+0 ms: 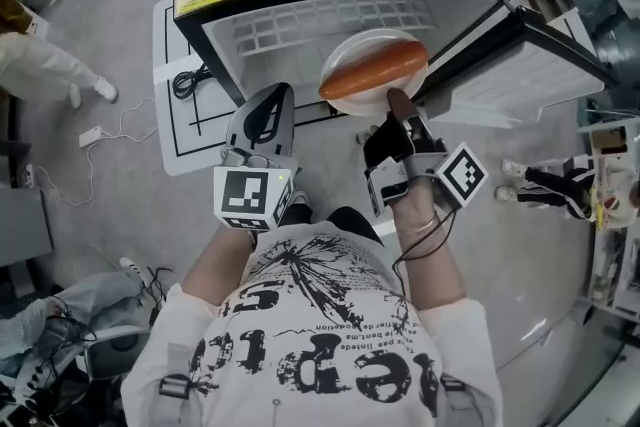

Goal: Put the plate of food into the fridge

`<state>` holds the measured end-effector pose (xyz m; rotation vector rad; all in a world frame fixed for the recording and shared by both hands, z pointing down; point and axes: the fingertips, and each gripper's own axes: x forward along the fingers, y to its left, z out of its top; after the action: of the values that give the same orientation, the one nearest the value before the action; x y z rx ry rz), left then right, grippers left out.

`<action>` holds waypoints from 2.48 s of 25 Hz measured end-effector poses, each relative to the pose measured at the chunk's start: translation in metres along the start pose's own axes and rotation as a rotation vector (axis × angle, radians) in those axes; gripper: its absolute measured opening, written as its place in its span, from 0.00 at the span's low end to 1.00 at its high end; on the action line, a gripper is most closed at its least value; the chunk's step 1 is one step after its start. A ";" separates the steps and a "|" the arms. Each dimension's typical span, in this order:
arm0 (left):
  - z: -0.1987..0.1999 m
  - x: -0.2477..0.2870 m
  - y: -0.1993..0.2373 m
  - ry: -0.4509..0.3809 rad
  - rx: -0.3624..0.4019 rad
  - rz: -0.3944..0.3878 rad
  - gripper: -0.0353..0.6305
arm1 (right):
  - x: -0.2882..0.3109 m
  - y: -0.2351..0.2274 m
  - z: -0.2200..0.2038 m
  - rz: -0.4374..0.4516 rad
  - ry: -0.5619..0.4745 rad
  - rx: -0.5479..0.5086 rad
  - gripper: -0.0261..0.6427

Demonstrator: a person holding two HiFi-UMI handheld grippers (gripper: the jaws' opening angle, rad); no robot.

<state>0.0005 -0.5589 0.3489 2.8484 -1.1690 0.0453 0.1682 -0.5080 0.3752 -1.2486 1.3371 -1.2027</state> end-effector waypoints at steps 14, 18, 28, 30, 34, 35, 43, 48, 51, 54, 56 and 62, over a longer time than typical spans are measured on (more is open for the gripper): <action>-0.001 0.037 0.017 -0.002 -0.029 0.038 0.06 | 0.060 -0.002 0.023 -0.047 0.022 0.042 0.07; -0.005 0.046 0.023 0.018 -0.032 0.069 0.06 | 0.072 0.000 0.029 -0.047 0.033 0.037 0.07; -0.007 0.069 0.036 0.031 -0.039 0.108 0.06 | 0.107 -0.006 0.039 -0.089 0.051 0.077 0.08; -0.006 0.066 0.034 0.027 -0.037 0.113 0.06 | 0.104 -0.004 0.038 -0.090 0.050 0.071 0.08; -0.007 0.064 0.033 0.022 -0.040 0.113 0.06 | 0.107 0.000 0.038 -0.082 0.043 0.083 0.08; -0.007 0.063 0.033 0.020 -0.041 0.113 0.06 | 0.108 0.000 0.038 -0.081 0.041 0.084 0.09; -0.008 0.063 0.031 0.016 -0.054 0.127 0.06 | 0.109 0.002 0.040 -0.084 0.047 0.040 0.09; -0.007 0.066 0.025 0.014 -0.058 0.122 0.06 | 0.110 0.007 0.038 -0.097 0.083 -0.125 0.10; -0.007 0.068 0.022 0.015 -0.057 0.115 0.06 | 0.111 0.009 0.038 -0.091 0.088 -0.222 0.13; -0.004 0.070 0.018 0.013 -0.059 0.108 0.06 | 0.108 0.006 0.041 -0.092 0.064 -0.227 0.22; -0.005 0.069 0.017 0.015 -0.060 0.103 0.06 | 0.105 0.002 0.038 -0.083 0.061 -0.186 0.26; -0.006 0.068 0.018 0.014 -0.071 0.101 0.06 | 0.102 0.008 0.031 -0.041 0.086 -0.191 0.27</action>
<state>0.0365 -0.6186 0.3596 2.7217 -1.2843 0.0285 0.1915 -0.6115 0.3639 -1.3770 1.5251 -1.1899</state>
